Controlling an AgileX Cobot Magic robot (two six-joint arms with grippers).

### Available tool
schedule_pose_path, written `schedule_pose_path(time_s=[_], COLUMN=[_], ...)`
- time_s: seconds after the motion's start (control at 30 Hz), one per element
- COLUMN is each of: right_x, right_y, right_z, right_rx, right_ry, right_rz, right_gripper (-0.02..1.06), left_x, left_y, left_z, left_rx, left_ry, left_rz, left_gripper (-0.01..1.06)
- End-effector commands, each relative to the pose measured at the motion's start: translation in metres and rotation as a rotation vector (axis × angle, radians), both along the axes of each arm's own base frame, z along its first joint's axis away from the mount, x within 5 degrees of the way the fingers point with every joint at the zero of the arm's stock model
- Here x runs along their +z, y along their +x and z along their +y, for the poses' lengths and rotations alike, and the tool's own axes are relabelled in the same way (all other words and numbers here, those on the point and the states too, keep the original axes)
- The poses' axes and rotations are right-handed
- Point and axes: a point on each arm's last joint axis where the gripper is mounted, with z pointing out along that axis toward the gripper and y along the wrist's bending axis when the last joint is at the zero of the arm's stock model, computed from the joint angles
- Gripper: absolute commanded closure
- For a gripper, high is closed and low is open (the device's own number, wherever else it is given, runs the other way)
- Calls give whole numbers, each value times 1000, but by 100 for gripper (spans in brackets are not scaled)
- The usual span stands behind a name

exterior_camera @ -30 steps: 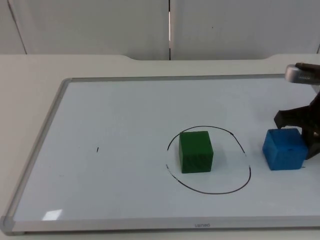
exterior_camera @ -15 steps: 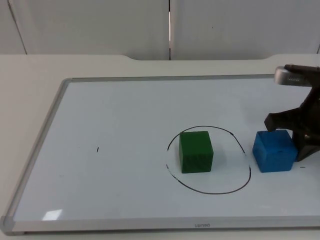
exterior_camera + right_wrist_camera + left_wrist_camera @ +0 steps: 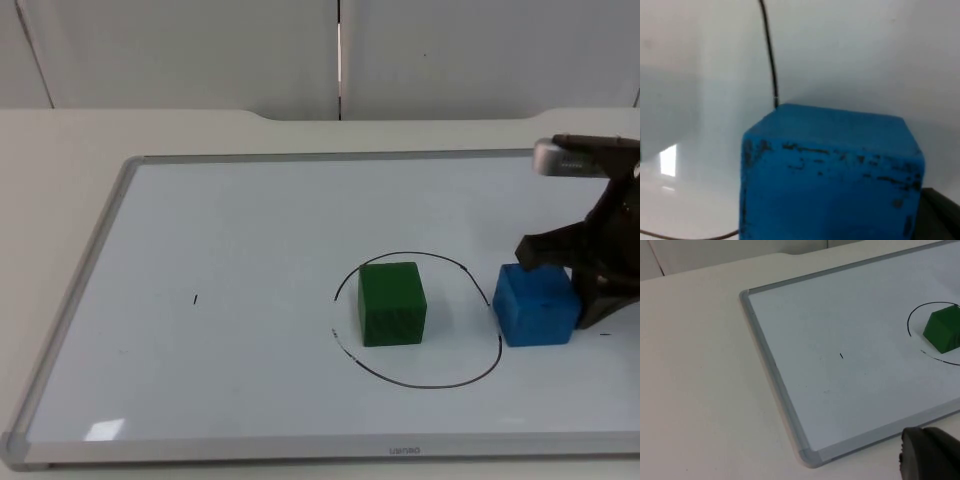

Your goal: Push the two cubes into the marked area.

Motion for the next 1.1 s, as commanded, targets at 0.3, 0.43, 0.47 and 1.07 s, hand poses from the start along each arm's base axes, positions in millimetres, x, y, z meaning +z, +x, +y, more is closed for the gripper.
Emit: schedule_pose_path(time_s=[0.3, 0.43, 0.47, 1.07], right_x=[2, 2, 2, 0], right_y=[2, 1, 1, -2], right_z=[6, 6, 6, 21], right_rx=[-7, -9, -9, 3], right_ry=[19, 21, 21, 45], right_rz=[-21, -14, -9, -22], right_gripper=[104, 104, 104, 104], left_x=[-2, -2, -2, -2], left_y=[0, 0, 0, 0], left_z=[0, 0, 0, 0], left_rx=[5, 5, 5, 5], left_ry=[-3, -3, -3, -3], left_rz=[2, 2, 2, 2], left_gripper=[105, 105, 105, 105])
